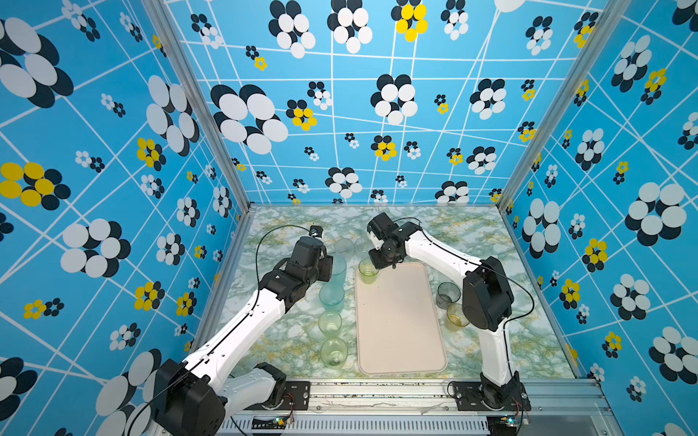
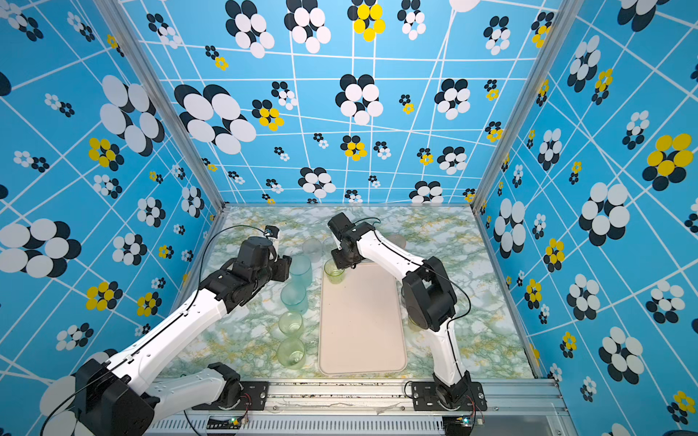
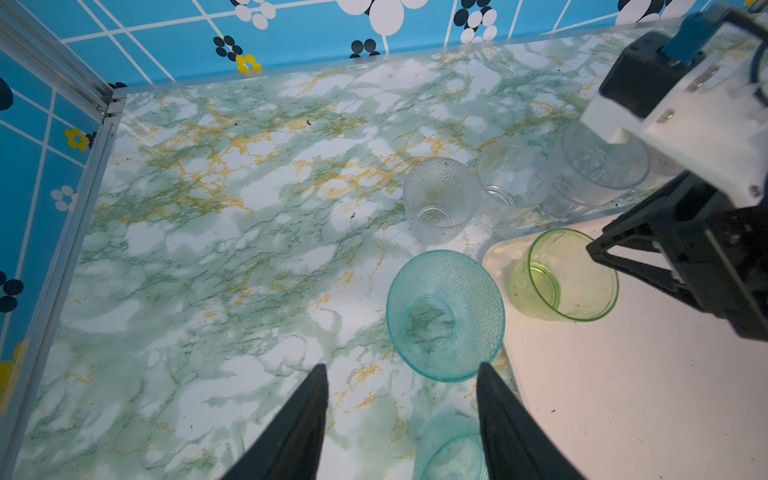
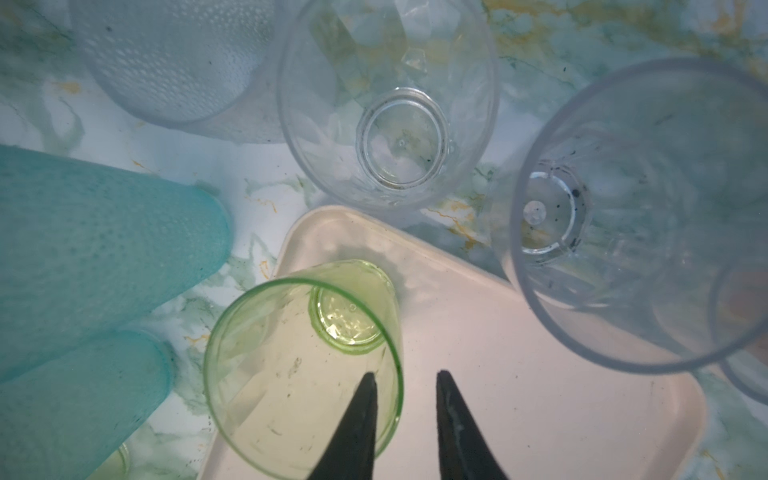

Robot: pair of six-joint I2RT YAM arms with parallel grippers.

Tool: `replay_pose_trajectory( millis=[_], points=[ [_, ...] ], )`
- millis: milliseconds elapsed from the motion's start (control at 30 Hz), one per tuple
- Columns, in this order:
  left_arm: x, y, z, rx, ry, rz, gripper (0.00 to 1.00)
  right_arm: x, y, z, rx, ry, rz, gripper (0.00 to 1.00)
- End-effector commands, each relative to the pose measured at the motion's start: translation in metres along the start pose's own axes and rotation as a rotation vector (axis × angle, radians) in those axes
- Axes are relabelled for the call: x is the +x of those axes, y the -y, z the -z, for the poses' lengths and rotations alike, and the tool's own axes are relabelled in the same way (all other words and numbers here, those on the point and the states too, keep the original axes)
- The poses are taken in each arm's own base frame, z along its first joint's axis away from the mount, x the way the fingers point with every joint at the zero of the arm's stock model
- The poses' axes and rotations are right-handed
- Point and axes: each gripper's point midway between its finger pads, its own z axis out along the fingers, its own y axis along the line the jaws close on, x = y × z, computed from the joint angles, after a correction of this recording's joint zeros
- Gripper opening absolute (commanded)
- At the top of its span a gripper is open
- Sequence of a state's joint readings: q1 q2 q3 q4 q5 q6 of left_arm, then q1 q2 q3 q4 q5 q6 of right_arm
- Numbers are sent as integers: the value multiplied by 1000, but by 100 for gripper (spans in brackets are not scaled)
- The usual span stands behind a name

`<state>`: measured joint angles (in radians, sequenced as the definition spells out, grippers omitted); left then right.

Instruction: Place the glasses into the tray

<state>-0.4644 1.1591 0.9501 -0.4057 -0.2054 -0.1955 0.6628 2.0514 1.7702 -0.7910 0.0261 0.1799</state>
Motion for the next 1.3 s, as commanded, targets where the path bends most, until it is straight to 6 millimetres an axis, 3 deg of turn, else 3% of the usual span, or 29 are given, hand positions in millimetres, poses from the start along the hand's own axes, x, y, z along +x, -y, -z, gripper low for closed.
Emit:
replay_pose_trajectory(
  millis=[0, 133, 233, 367, 600, 700, 933, 1267],
  points=[
    [6, -5, 13, -9, -26, 5, 56, -14, 1, 44, -38, 105, -23, 30],
    [17, -9, 24, -12, -51, 19, 56, -6, 16, 67, -33, 141, -44, 34],
    [25, -11, 31, -12, -66, 33, 56, 11, 31, 76, -20, 145, -74, 35],
    [31, -7, 37, -9, -83, 28, 55, 36, 66, 91, 41, 158, -143, 35],
    [21, 32, 34, 77, -67, -22, 55, 106, 142, 103, 162, 113, -336, 35],
    [20, 51, 26, 115, -82, -53, 55, 133, 163, 104, 198, 89, -405, 34],
    [24, 88, 3, 190, -113, -85, 55, 167, 182, 96, 229, 17, -477, 32],
    [18, 121, -15, 251, -130, -126, 55, 184, 189, 92, 250, -33, -511, 29]
  ],
)
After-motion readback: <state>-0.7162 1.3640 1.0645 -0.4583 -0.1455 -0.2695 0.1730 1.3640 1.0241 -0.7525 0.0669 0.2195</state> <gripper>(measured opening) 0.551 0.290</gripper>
